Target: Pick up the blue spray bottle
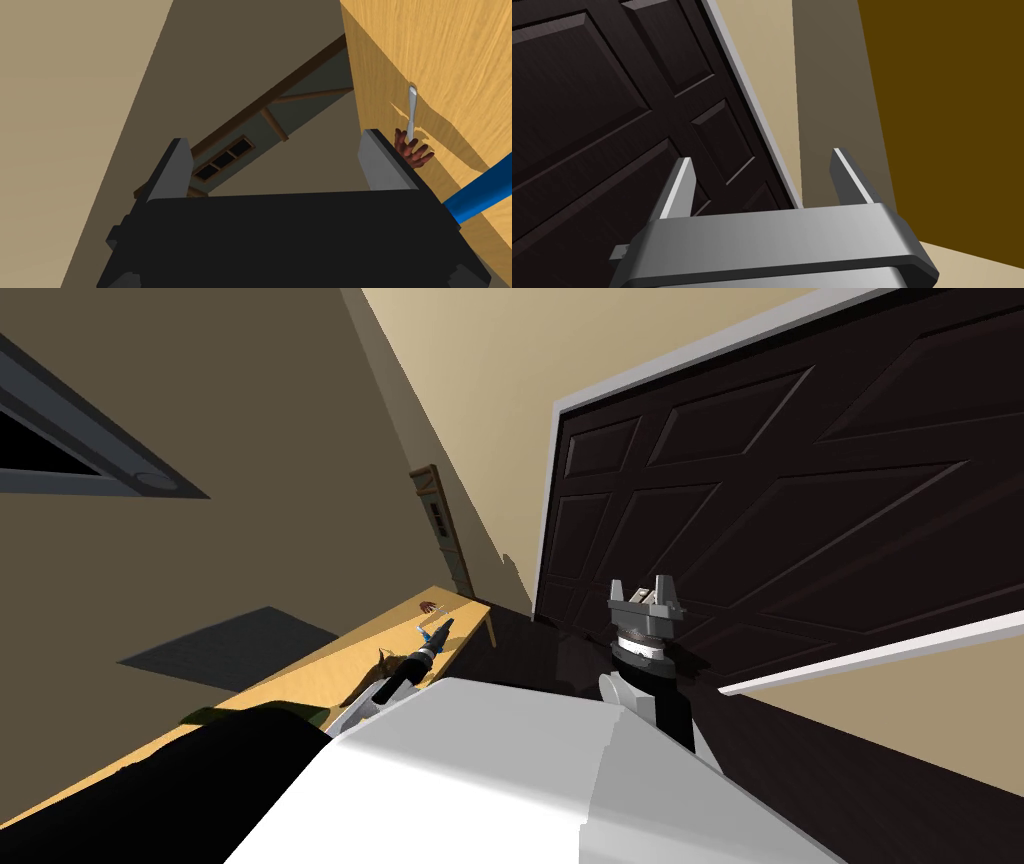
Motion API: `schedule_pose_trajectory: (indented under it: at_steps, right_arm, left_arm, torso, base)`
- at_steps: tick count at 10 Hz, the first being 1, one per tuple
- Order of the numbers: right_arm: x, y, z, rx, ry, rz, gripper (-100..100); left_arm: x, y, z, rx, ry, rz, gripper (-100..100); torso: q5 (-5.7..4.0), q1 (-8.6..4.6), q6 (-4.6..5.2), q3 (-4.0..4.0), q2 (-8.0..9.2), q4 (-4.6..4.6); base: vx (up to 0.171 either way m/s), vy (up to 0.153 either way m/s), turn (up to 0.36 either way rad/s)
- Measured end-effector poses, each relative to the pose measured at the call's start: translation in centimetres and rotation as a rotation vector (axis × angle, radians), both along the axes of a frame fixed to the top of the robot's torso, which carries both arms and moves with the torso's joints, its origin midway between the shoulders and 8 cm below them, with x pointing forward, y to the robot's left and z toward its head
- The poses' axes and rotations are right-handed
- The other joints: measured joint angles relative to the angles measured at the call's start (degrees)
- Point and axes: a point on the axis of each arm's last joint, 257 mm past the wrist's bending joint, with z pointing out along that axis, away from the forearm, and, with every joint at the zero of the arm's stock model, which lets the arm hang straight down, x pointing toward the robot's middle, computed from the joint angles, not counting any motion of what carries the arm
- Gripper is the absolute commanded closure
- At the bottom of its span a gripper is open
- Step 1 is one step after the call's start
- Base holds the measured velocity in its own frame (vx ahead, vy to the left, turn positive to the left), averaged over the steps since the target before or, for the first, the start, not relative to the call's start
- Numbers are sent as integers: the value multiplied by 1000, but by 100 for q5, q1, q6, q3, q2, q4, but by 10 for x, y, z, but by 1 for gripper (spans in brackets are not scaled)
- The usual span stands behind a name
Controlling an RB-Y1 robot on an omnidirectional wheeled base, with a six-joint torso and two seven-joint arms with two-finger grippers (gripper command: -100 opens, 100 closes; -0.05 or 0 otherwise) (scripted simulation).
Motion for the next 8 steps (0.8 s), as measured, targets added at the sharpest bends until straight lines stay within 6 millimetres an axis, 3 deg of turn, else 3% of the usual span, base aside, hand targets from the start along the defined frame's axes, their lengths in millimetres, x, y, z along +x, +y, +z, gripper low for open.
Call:
schedule_pose_trajectory:
  at_steps: [5,8]
  right_arm:
    - [0,0,0,0,0,0,0]
    - [0,0,0,0,0,0,0]
  left_arm:
    - [-36,51,-55,52,209,60,-100]
    - [-73,94,-82,91,350,108,-100]
  torso:
    - [0,1,-2,-2,-3,-1]
    - [-1,-2,-1,-4,-6,-2]
  base:
    - [63,-40,-46]
    - [65,-43,-44]
